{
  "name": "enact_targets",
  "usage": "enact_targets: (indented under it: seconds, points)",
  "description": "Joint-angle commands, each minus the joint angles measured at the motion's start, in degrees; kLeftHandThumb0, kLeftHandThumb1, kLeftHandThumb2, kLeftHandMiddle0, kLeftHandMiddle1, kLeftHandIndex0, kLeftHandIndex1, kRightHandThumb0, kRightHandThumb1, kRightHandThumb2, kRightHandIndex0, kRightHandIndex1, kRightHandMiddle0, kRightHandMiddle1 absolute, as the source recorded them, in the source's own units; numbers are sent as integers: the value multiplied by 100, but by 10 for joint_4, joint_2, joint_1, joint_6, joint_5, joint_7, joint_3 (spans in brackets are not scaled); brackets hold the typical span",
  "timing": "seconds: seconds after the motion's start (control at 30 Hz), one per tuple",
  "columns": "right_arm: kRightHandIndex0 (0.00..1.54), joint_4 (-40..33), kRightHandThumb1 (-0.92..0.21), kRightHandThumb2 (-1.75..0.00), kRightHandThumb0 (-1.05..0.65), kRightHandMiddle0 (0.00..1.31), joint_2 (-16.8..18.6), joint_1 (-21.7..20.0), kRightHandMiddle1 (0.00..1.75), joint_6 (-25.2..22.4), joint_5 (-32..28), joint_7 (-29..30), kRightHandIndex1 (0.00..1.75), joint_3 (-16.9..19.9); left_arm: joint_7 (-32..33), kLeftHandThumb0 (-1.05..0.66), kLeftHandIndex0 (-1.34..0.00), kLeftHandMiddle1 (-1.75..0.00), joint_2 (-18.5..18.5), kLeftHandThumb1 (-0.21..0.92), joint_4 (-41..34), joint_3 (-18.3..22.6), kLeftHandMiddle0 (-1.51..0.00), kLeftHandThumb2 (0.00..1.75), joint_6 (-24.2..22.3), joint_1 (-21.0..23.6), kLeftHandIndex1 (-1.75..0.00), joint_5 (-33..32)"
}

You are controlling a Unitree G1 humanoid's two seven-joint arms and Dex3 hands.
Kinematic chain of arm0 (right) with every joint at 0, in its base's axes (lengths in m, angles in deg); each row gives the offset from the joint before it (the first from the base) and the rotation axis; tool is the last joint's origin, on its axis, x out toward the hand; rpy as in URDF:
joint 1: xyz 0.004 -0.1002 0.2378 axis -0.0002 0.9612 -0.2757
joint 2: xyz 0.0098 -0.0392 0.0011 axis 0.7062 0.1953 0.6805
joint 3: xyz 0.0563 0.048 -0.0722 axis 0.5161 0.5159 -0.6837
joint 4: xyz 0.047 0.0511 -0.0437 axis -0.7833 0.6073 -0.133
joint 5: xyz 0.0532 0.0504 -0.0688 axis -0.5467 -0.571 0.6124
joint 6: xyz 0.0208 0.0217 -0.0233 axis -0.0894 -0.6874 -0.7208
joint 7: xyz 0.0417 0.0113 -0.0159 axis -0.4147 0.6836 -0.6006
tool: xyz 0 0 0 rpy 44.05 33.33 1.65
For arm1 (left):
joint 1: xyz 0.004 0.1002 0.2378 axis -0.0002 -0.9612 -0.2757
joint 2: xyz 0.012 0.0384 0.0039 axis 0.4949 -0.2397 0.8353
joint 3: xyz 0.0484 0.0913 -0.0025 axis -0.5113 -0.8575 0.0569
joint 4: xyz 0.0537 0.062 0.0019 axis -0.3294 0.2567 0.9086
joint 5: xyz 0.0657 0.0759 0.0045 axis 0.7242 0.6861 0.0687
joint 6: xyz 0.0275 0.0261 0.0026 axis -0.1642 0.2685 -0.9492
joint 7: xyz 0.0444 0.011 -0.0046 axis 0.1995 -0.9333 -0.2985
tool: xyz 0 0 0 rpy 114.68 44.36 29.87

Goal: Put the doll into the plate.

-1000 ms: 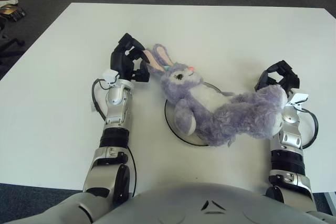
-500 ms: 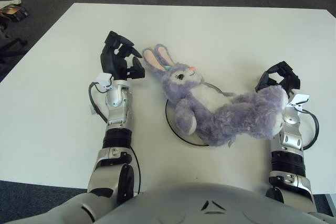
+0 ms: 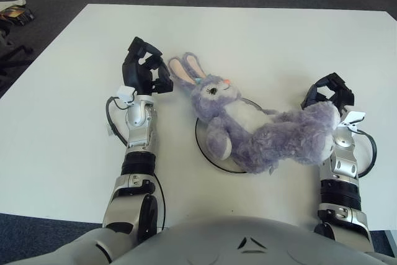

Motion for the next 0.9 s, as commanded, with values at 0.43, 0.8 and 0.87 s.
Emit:
enact_targets:
  seconds: [0.43,0.8,0.87]
  points:
    - [136,-25,-18,-149,-54,73,13,21,175,-35,-10,-6,175,-2,-43,-54,-73,-175,27,18,-55,-30,-137,149,-214,-53,-175,-14]
    - [136,-36,-19,-148,-54,73,14,13,175,-55,-13,-7,175,-2,-67,-53,-71,-175,44,20,-85,-39,-135,146,-254,-52,-175,-10]
    - [135,-37,-19,-148,-54,73,15,12,175,-57,-13,-7,175,-2,-67,-53,-71,-175,46,21,-87,-40,-135,146,-257,-52,-175,-9]
